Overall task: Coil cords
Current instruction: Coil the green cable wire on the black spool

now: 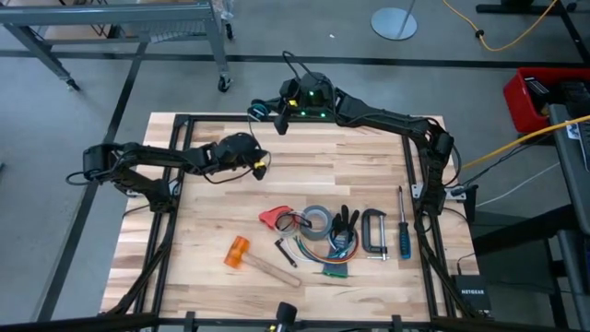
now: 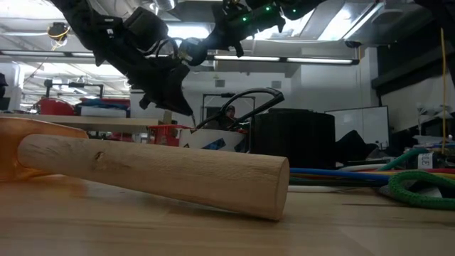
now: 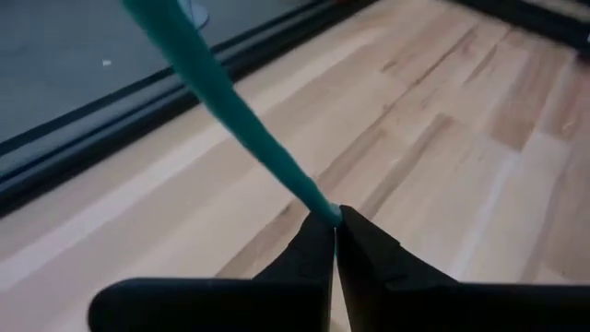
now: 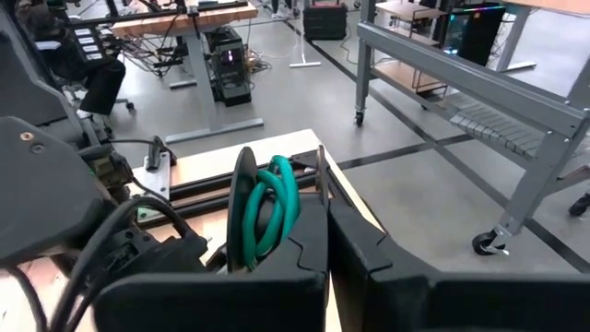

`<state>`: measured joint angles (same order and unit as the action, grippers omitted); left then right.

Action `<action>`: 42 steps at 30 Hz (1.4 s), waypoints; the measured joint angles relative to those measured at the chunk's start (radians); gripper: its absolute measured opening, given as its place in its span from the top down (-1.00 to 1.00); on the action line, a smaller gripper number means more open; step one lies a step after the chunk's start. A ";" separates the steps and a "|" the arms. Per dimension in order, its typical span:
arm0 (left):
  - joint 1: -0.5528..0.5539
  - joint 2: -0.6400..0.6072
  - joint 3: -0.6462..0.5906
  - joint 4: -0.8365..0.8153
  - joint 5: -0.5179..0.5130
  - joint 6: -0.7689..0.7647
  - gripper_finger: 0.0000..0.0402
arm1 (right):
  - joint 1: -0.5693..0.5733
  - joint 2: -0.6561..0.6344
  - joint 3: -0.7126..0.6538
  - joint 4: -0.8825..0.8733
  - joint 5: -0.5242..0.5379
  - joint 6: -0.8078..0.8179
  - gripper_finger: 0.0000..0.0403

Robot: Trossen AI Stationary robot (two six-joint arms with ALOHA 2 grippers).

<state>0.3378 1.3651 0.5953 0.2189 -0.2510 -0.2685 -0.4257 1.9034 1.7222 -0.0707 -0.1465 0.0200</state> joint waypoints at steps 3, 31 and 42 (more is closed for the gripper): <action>0.000 0.001 0.000 0.049 0.000 -0.006 0.99 | 0.008 0.000 0.000 0.005 0.009 0.001 1.00; -0.063 0.092 0.001 0.318 0.072 -0.012 1.00 | 0.053 0.004 -0.002 0.068 -0.012 0.068 1.00; -0.063 0.092 0.032 0.371 0.110 0.001 1.00 | 0.067 0.065 -0.002 0.017 0.000 0.050 1.00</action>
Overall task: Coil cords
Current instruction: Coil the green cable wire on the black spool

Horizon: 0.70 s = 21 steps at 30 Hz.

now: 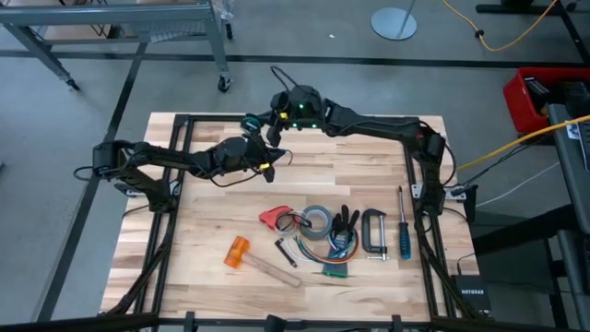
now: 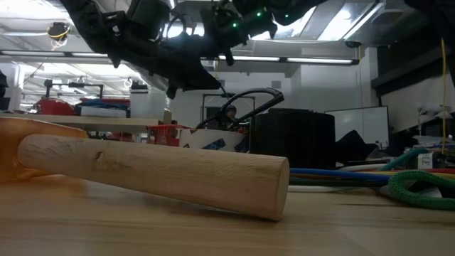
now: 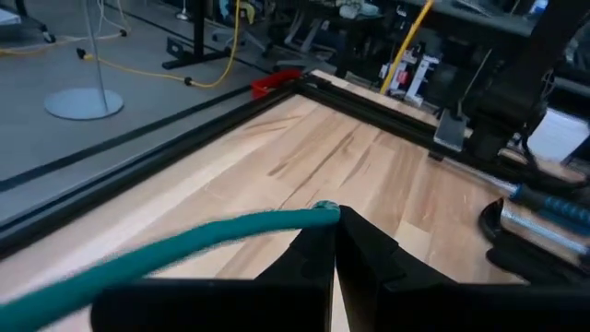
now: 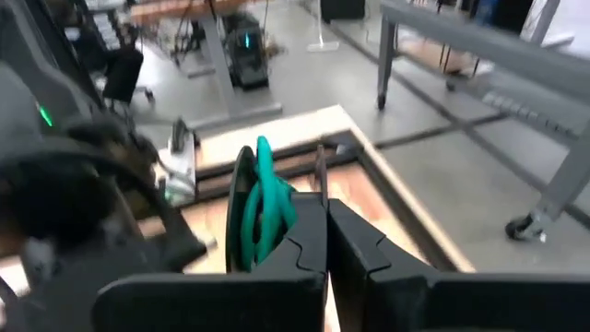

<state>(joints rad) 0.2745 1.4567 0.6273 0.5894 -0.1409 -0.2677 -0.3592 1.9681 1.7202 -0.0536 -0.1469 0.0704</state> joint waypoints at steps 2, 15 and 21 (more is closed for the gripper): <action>0.000 0.000 0.000 -0.008 0.002 0.014 1.00 | 0.000 0.006 0.000 -0.033 -0.019 0.000 1.00; 0.015 0.000 -0.001 -0.039 0.002 0.022 1.00 | -0.001 0.005 0.002 -0.141 -0.020 -0.045 1.00; 0.013 0.000 -0.001 -0.133 0.000 0.013 1.00 | -0.019 -0.014 0.000 -0.210 -0.032 -0.070 1.00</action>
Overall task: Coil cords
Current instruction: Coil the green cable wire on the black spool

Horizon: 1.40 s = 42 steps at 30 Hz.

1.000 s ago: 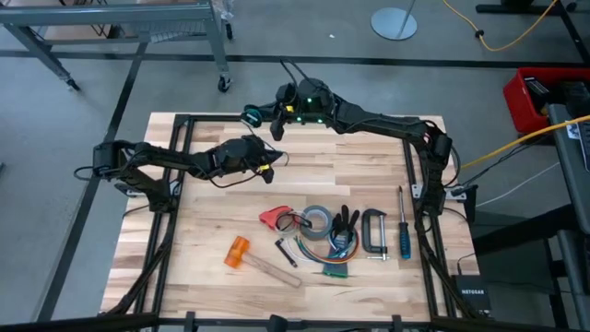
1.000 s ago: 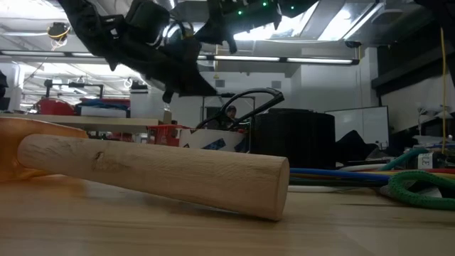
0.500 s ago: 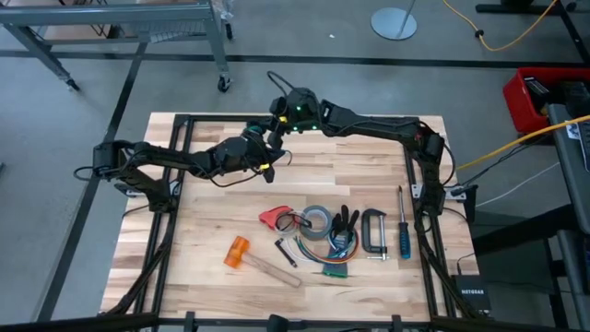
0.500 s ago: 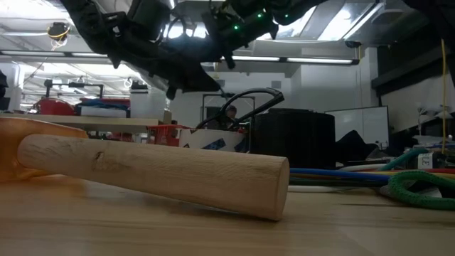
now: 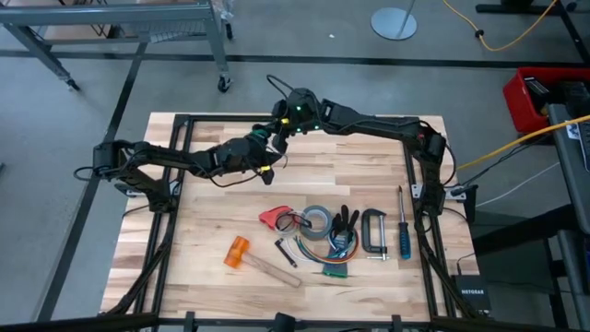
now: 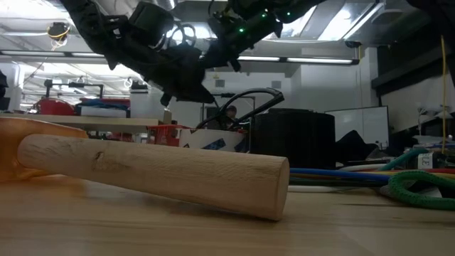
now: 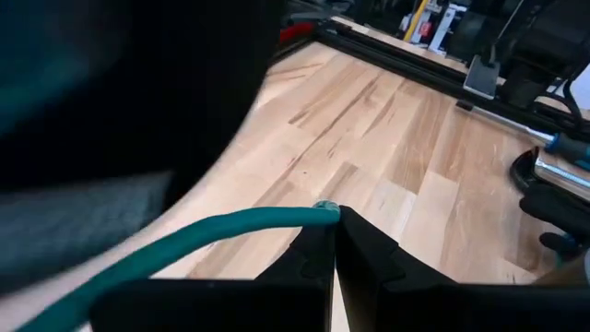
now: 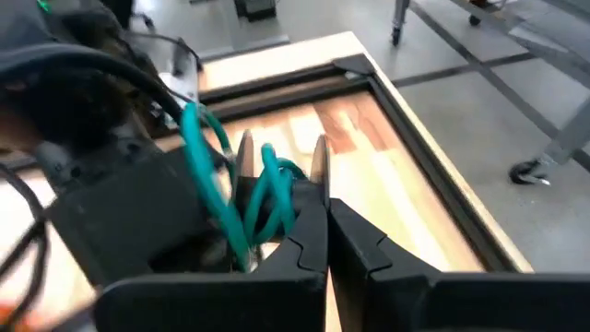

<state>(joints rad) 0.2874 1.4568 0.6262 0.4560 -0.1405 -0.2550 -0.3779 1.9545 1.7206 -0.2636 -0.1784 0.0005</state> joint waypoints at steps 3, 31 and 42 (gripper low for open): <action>0.000 -0.001 0.000 0.001 -0.001 0.004 1.00 | -0.013 -0.012 0.000 -0.068 -0.003 -0.010 1.00; 0.003 -0.002 0.001 -0.274 0.068 -0.026 1.00 | -0.016 -0.015 -0.001 -0.269 -0.306 -0.114 1.00; 0.002 -0.002 0.000 -0.295 0.071 -0.026 1.00 | -0.085 -0.016 0.113 -0.320 -0.437 -0.111 1.00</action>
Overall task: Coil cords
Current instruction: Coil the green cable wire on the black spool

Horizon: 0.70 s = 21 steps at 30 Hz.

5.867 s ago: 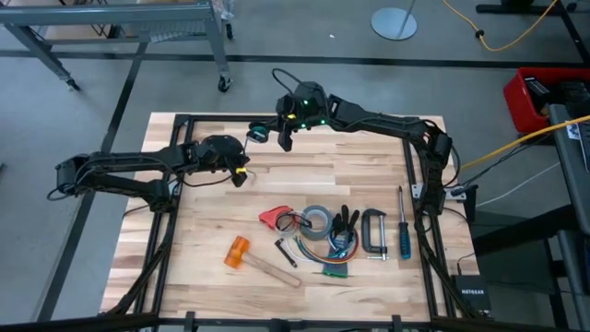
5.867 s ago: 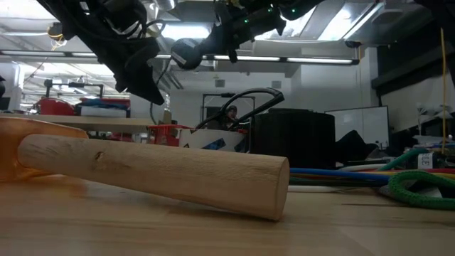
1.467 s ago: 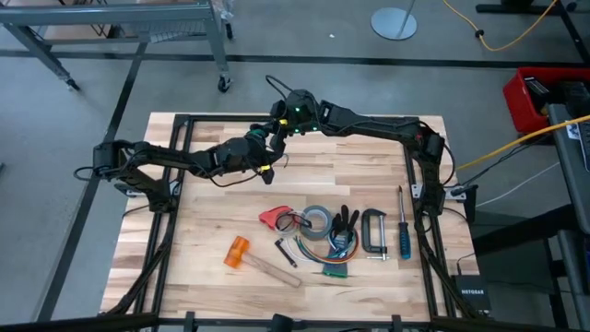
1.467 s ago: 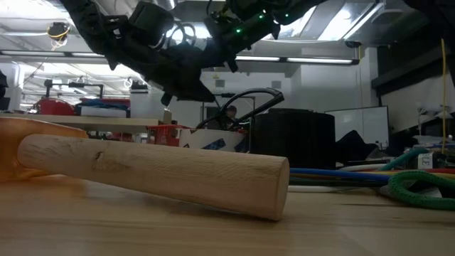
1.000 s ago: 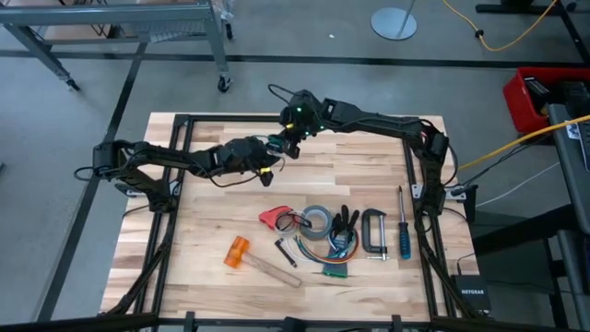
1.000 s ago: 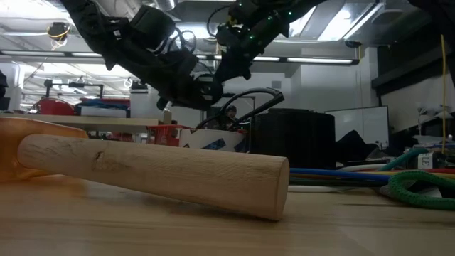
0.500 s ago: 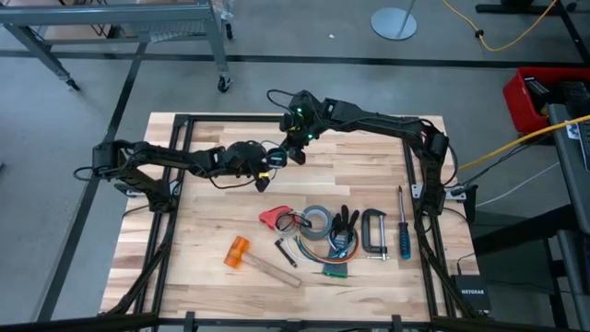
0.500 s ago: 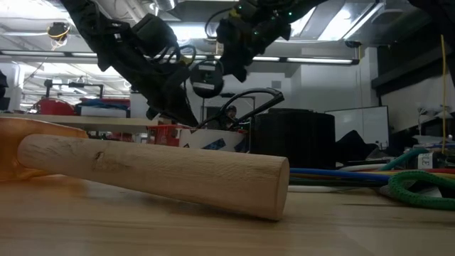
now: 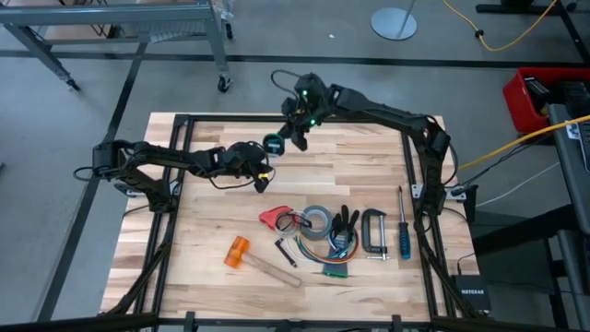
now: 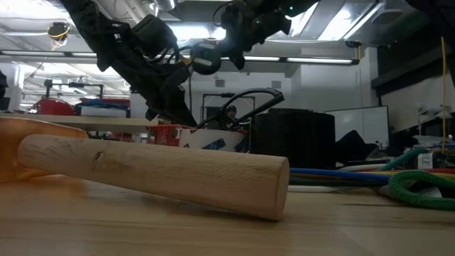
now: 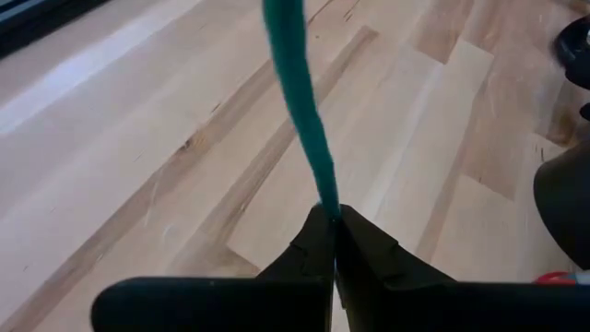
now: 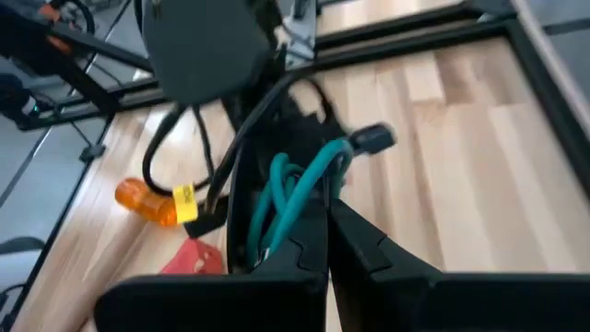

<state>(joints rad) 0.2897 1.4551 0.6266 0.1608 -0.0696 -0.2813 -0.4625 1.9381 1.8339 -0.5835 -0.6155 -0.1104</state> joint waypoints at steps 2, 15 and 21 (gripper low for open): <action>0.000 0.000 0.000 -0.001 0.000 0.000 1.00 | -0.016 0.000 0.034 -0.022 0.000 0.000 1.00; 0.021 0.000 0.000 0.013 -0.009 0.000 1.00 | -0.055 -0.001 0.090 -0.184 0.134 -0.040 1.00; 0.040 0.000 0.000 0.015 -0.011 0.000 1.00 | -0.054 -0.001 0.090 -0.191 0.126 -0.045 1.00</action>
<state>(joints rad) 0.3302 1.4551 0.6266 0.1761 -0.0807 -0.2813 -0.5167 1.9373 1.9244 -0.7747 -0.4892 -0.1555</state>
